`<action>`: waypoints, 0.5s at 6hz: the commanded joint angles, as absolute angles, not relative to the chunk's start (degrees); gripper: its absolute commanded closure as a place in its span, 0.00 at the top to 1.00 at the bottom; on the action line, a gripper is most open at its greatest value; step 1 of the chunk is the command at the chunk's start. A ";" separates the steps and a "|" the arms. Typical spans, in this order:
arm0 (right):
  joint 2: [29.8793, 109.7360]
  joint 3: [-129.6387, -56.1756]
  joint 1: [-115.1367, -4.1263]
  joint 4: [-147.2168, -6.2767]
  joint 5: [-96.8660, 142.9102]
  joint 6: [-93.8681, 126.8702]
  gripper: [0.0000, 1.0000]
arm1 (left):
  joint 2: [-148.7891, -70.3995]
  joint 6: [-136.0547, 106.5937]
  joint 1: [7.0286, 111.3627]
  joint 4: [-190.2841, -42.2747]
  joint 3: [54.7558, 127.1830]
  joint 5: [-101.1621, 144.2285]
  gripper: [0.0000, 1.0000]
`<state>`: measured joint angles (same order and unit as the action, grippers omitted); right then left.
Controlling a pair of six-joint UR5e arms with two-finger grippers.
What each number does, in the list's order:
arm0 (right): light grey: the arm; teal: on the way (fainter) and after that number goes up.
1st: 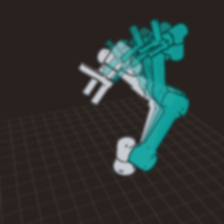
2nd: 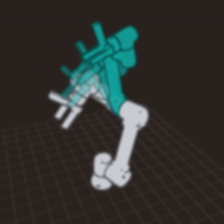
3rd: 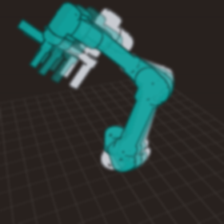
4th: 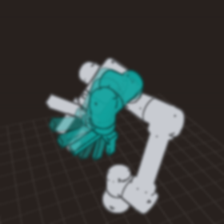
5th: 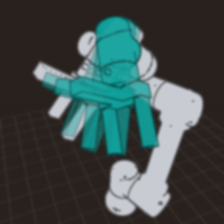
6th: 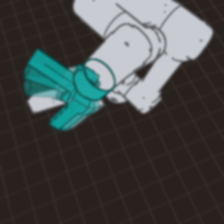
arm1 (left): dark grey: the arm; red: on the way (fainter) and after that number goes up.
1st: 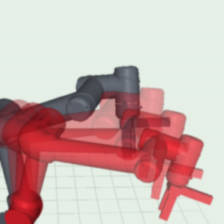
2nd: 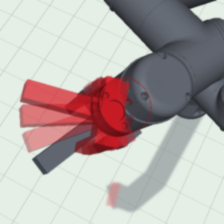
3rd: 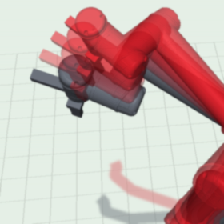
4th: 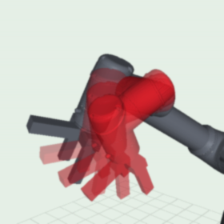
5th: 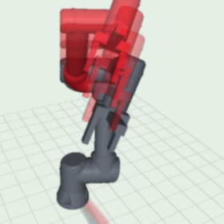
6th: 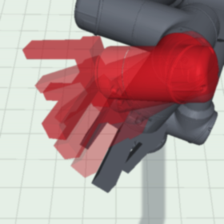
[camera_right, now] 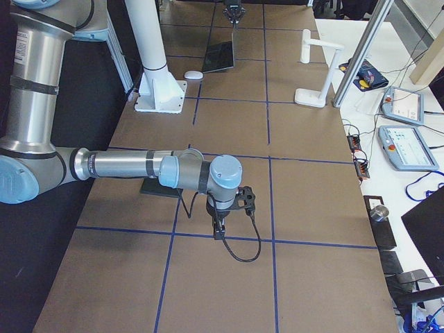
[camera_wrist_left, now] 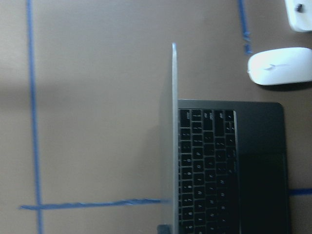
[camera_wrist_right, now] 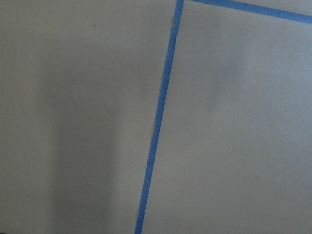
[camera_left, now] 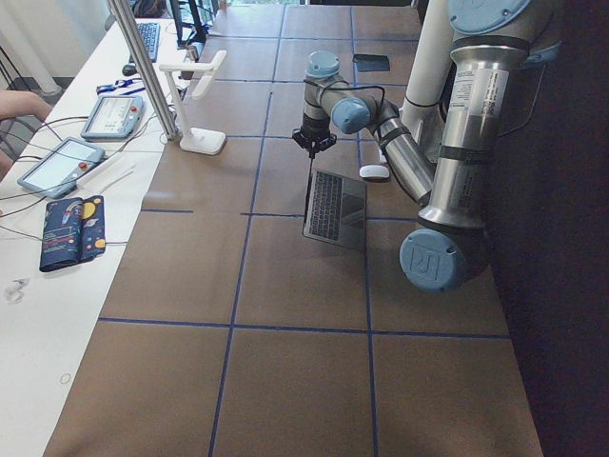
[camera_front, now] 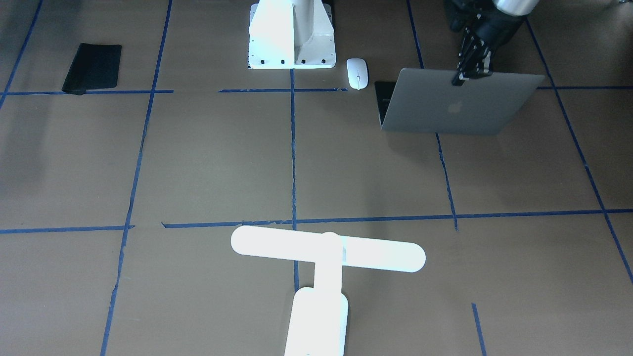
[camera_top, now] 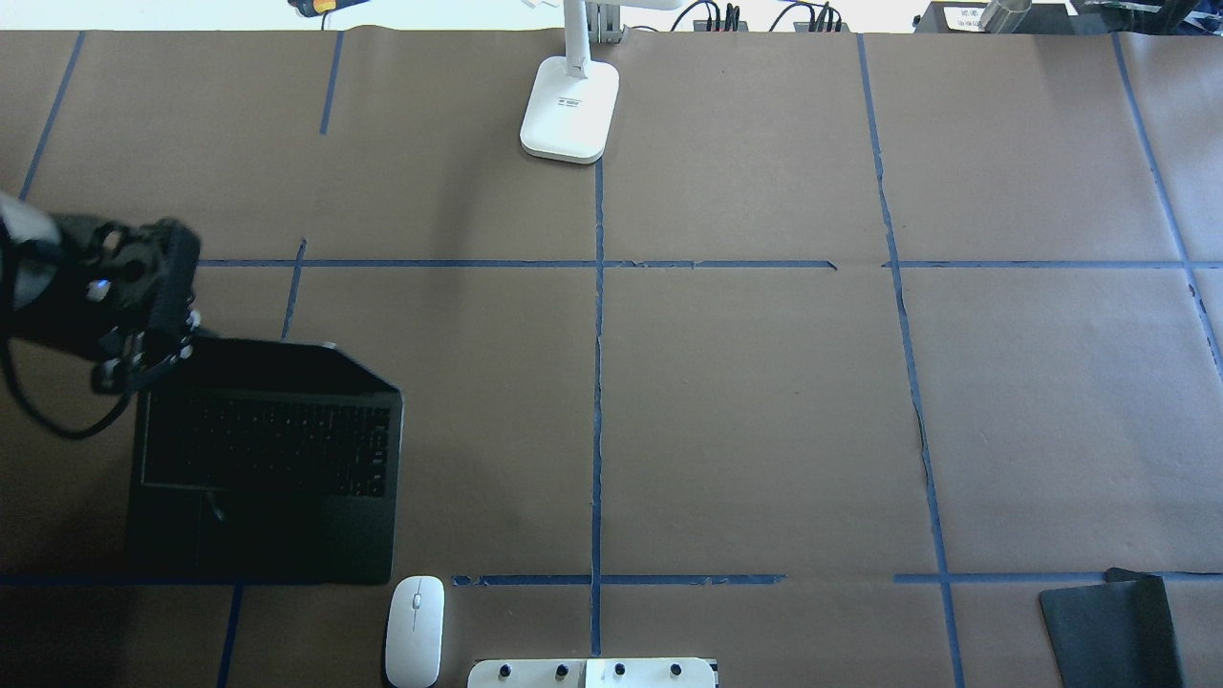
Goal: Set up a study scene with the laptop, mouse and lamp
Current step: 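Carry the laptop with the left gripper toward the white lamp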
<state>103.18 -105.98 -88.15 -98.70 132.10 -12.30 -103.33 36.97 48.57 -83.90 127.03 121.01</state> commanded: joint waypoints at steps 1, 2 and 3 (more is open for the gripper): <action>103.10 -105.91 -88.15 -98.70 132.01 -12.30 1.00 | -117.71 36.57 50.35 -83.93 113.88 121.03 0.00; 103.01 -105.82 -88.15 -98.70 132.01 -12.30 1.00 | -121.51 36.65 50.45 -84.63 109.90 120.94 0.00; 102.92 -105.82 -88.15 -98.70 132.01 -12.30 1.00 | -124.34 35.95 50.54 -90.47 104.64 120.85 0.00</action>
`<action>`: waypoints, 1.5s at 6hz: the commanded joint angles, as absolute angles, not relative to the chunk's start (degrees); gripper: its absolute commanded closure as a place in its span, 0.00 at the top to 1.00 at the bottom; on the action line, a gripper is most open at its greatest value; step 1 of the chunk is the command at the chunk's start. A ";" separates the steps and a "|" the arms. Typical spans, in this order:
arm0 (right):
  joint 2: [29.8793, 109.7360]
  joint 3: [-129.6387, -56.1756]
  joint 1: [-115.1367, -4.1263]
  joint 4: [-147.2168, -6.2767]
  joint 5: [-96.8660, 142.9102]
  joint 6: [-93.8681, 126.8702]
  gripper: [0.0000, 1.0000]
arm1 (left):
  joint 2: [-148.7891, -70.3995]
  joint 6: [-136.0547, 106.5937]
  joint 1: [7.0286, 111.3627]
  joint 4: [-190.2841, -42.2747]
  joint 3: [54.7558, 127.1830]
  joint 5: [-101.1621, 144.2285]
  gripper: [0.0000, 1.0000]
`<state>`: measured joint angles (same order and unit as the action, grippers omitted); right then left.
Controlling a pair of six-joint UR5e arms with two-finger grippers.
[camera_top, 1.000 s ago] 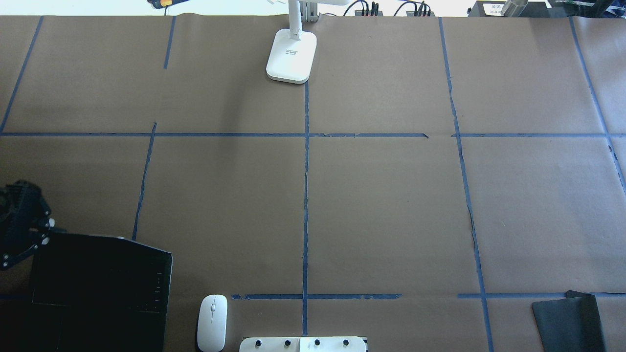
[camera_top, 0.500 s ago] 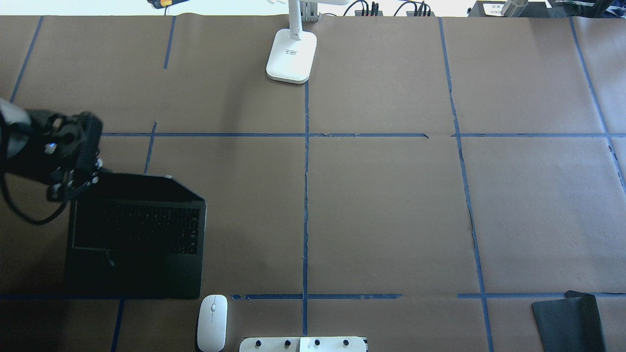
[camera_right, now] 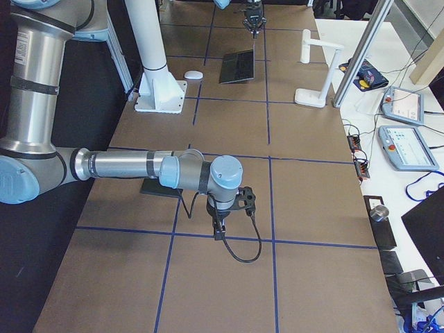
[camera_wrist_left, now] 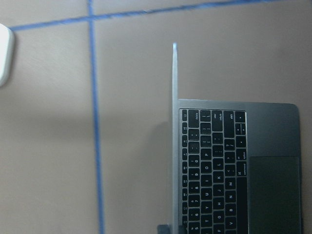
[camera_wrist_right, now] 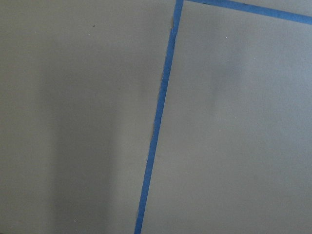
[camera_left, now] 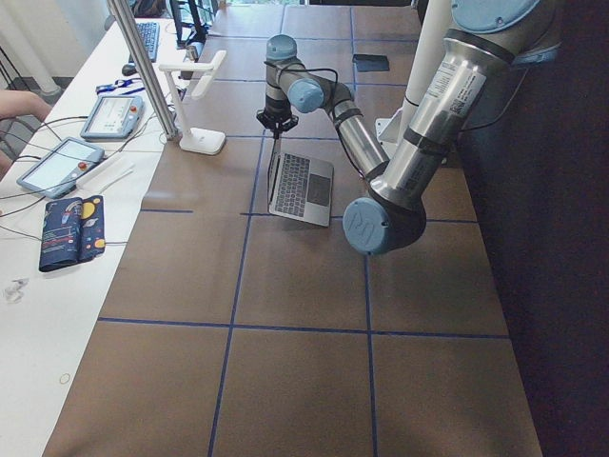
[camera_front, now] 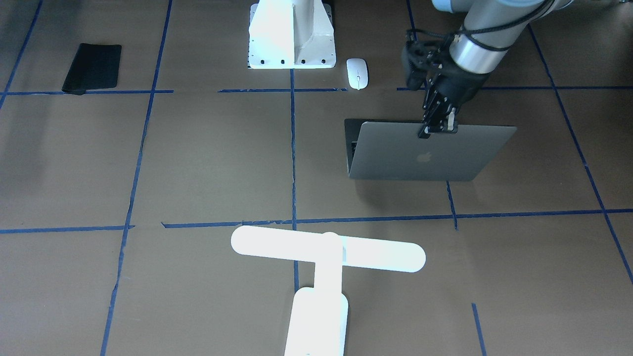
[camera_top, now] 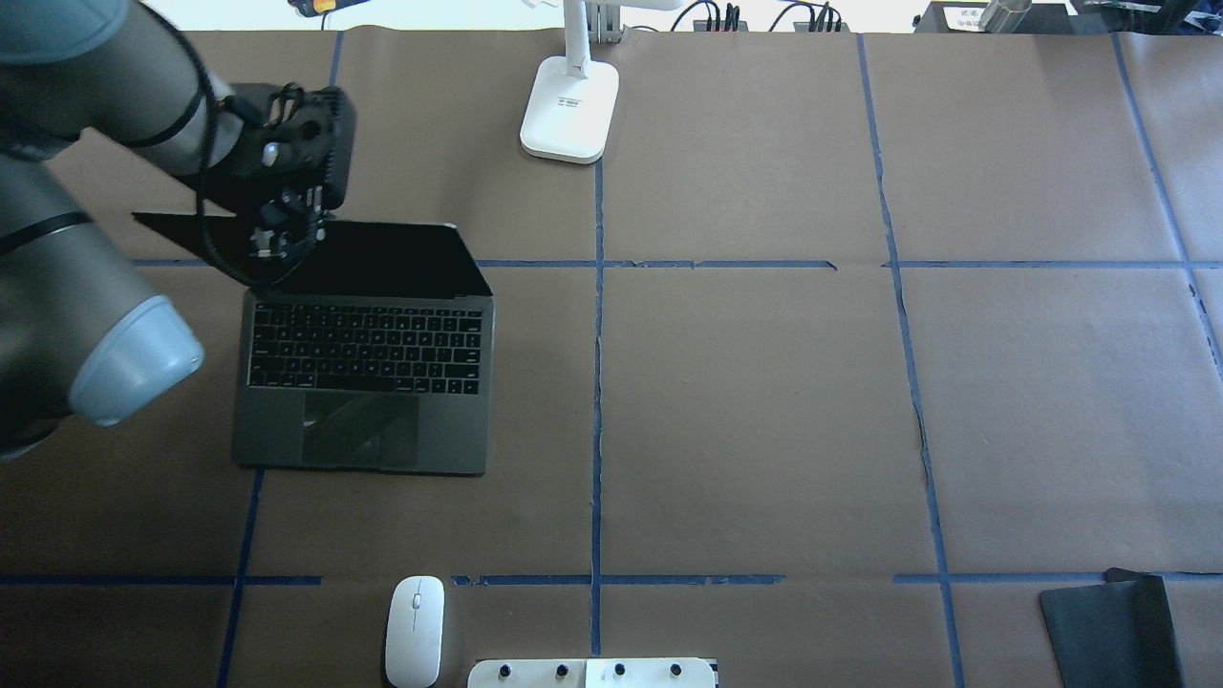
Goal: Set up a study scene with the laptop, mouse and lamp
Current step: 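Carry the laptop with the left gripper toward the white lamp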
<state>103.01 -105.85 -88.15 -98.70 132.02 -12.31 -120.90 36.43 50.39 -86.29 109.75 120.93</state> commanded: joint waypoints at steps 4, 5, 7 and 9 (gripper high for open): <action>103.01 -105.73 -88.15 -98.70 132.01 -12.22 1.00 | -136.92 28.12 50.36 -103.89 85.62 116.82 0.02; 103.01 -105.65 -88.15 -98.70 132.10 -12.22 1.00 | -137.02 28.39 50.27 -103.89 85.52 114.63 0.07; 103.01 -105.47 -88.15 -98.70 132.19 -12.22 1.00 | -137.02 28.30 50.36 -103.89 85.87 114.26 0.28; 103.01 -105.47 -88.15 -98.70 132.19 -12.22 1.00 | -137.11 27.86 50.45 -103.89 86.39 114.26 0.46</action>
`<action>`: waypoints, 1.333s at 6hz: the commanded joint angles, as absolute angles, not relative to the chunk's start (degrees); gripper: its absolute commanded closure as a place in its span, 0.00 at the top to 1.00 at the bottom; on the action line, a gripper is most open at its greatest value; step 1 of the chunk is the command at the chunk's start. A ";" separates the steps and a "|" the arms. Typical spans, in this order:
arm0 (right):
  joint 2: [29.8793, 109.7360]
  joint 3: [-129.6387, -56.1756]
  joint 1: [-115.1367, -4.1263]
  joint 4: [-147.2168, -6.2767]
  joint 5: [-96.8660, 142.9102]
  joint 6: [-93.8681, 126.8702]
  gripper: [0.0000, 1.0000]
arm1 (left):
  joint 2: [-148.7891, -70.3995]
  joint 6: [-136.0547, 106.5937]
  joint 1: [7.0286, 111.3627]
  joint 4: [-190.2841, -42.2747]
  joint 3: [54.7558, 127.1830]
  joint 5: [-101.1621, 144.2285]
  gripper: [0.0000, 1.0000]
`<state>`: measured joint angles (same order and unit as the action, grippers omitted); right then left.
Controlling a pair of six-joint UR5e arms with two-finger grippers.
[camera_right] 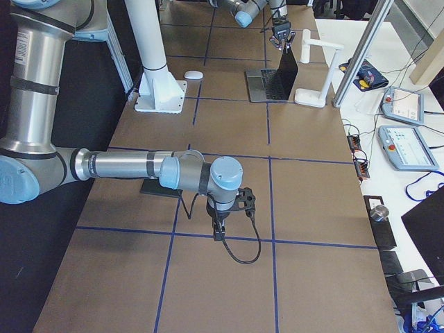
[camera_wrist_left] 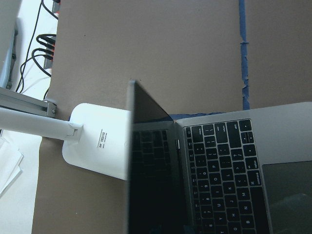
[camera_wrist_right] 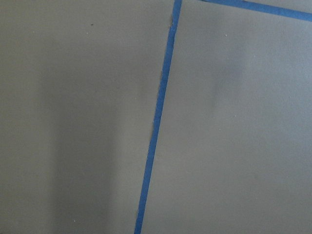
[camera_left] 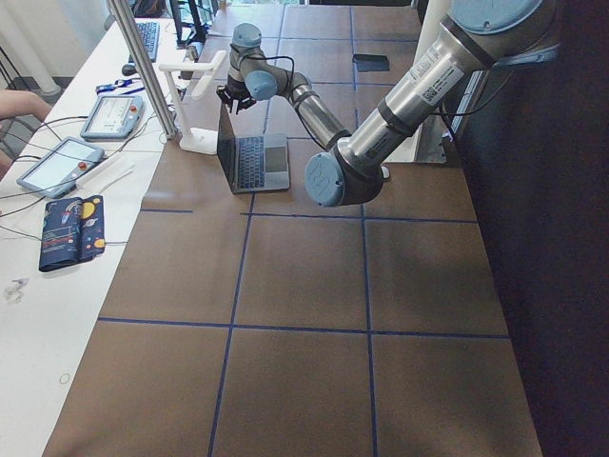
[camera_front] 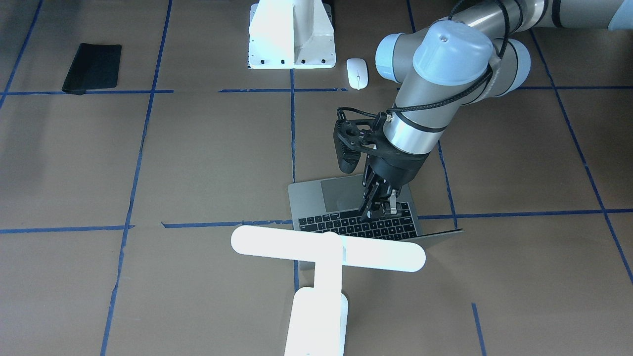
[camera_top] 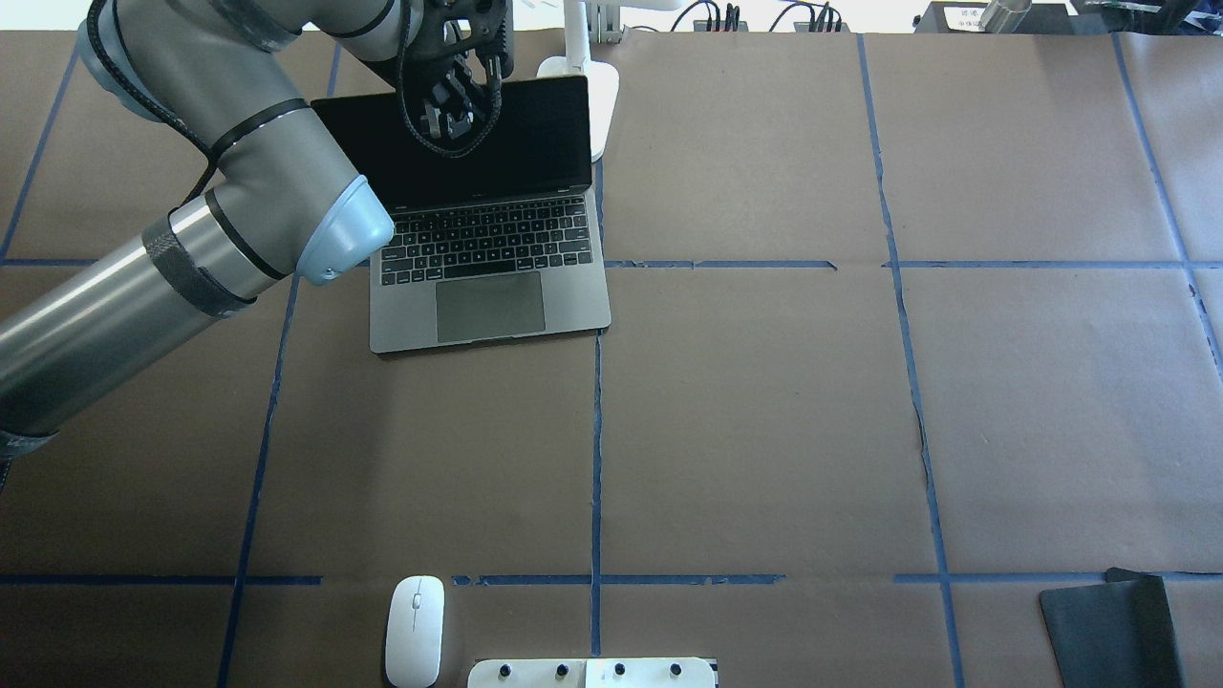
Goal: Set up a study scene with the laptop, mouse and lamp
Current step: 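Set the laptop down open beside the lamp and withdraw the left gripper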
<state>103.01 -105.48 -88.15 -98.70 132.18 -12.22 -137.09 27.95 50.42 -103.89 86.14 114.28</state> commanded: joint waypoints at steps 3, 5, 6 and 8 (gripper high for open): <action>103.01 -105.47 -88.15 -98.70 132.19 -12.22 1.00 | -133.19 27.60 52.12 -96.74 95.92 115.83 0.49; 102.92 -105.56 -88.15 -98.70 132.19 -12.22 1.00 | -127.92 22.36 55.62 -76.63 107.70 125.11 0.54; 102.92 -105.56 -88.15 -98.70 132.19 -12.22 1.00 | -121.62 16.76 55.98 -75.07 112.63 126.72 0.63; 102.31 -105.91 -86.32 -94.61 132.10 -12.13 1.00 | -115.68 12.92 59.56 -64.25 113.91 129.44 1.00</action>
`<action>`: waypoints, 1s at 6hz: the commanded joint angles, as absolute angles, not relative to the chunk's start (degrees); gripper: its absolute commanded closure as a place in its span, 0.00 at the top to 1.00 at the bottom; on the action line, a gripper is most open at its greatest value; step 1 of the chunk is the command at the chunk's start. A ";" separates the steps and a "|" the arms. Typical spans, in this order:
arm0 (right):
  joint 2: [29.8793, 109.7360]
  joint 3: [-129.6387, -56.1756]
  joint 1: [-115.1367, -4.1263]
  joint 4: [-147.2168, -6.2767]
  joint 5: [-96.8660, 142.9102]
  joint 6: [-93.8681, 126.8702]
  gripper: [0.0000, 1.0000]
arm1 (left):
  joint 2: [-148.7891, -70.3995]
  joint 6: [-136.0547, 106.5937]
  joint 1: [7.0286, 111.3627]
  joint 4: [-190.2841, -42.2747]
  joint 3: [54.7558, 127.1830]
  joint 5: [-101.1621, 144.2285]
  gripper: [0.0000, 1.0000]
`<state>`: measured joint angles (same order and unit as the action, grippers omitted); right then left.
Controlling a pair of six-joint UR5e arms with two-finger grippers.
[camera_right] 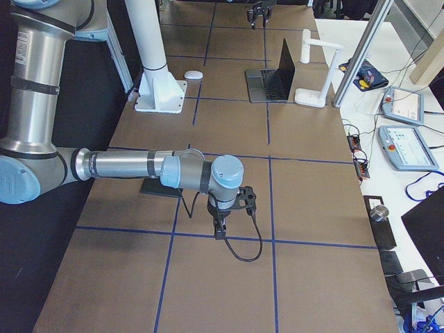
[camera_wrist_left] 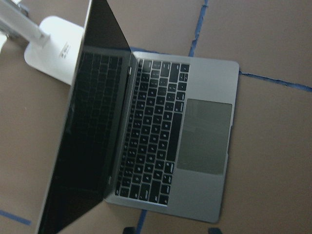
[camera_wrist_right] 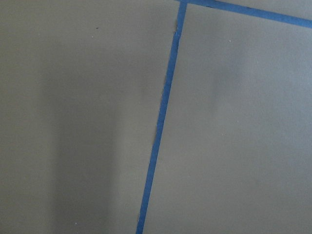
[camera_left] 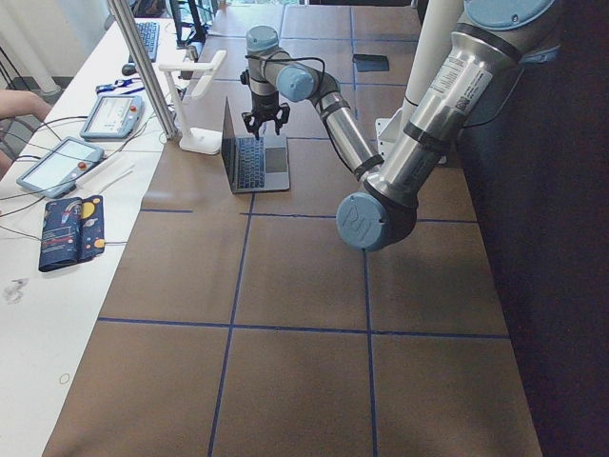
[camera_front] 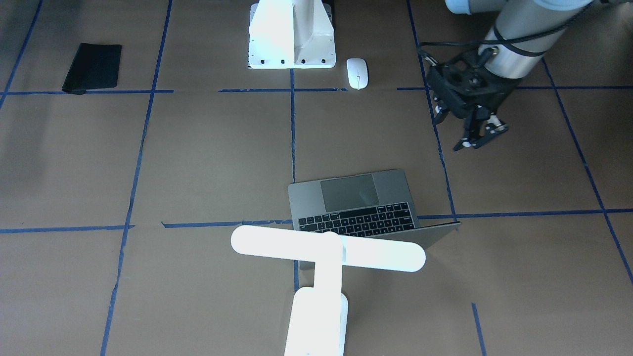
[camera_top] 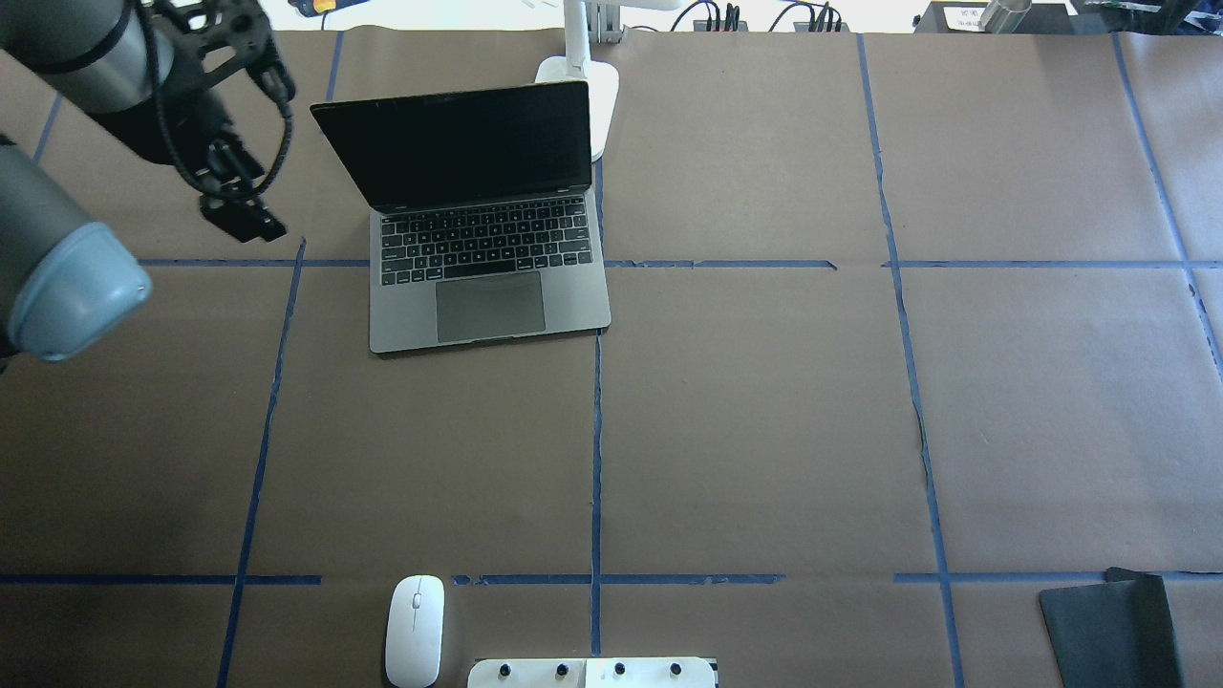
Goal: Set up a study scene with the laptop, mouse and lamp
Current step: 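Set the laptop down open beside the lamp and withdraw the left gripper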
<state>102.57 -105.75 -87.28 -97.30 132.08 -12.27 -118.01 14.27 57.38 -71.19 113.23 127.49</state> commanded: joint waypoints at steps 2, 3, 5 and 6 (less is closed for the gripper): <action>102.30 -106.08 -82.55 -90.63 133.58 -6.64 1.00 | -103.79 12.75 68.75 -61.52 113.65 129.81 1.00; 102.30 -106.17 -81.83 -86.26 135.42 1.67 1.00 | -98.84 11.87 75.60 -61.61 113.12 131.12 1.00; 105.71 -108.87 -75.80 -74.67 138.60 19.26 1.00 | -91.17 11.60 81.27 -62.49 112.94 132.71 1.00; 110.17 -113.51 -72.80 -71.49 138.52 25.95 1.00 | -87.05 10.91 84.17 -66.32 112.50 135.67 1.00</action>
<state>106.51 -109.77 -75.89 -75.30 138.33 18.76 -90.91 11.42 81.29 -63.68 112.85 133.38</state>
